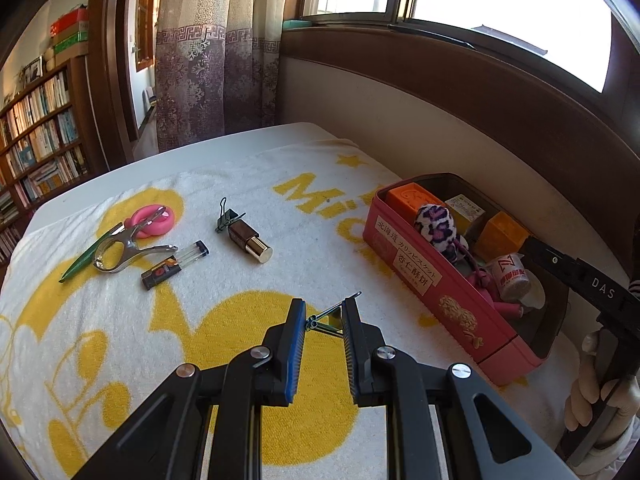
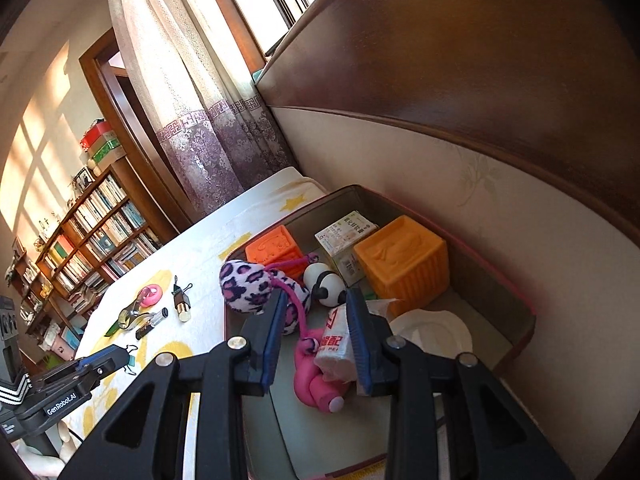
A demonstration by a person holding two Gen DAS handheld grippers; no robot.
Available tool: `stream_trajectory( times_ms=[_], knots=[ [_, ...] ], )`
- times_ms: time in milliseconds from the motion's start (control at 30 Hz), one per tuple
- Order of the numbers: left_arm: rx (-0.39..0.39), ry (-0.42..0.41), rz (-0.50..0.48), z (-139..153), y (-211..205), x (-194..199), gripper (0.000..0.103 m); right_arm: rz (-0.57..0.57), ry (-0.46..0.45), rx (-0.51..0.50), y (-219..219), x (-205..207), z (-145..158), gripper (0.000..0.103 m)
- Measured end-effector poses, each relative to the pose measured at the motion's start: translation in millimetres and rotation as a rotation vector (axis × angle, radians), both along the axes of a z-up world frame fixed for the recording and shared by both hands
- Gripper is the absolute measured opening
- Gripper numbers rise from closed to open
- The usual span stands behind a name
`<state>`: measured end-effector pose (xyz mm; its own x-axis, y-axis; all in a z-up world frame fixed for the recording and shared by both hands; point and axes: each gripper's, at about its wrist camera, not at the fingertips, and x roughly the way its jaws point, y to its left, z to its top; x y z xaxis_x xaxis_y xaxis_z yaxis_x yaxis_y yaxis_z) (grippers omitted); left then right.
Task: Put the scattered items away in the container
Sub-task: 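Lower the panda into the tin and open the right gripper while the left drops the clip in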
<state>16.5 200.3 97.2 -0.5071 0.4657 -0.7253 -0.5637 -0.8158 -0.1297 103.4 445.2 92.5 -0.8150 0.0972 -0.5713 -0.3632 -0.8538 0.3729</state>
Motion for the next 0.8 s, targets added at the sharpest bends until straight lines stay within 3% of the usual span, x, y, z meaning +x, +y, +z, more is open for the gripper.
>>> stream_trajectory(
  times_ms=[367, 800],
  knots=[
    [-0.005, 0.01, -0.058, 6, 29, 8, 0.019, -0.046, -0.003, 0.033, 7, 13, -5, 0.034],
    [0.007, 0.051, -0.192, 26, 94, 26, 0.019, -0.074, 0.029, 0.024, 23, 33, 3, 0.034]
  ],
)
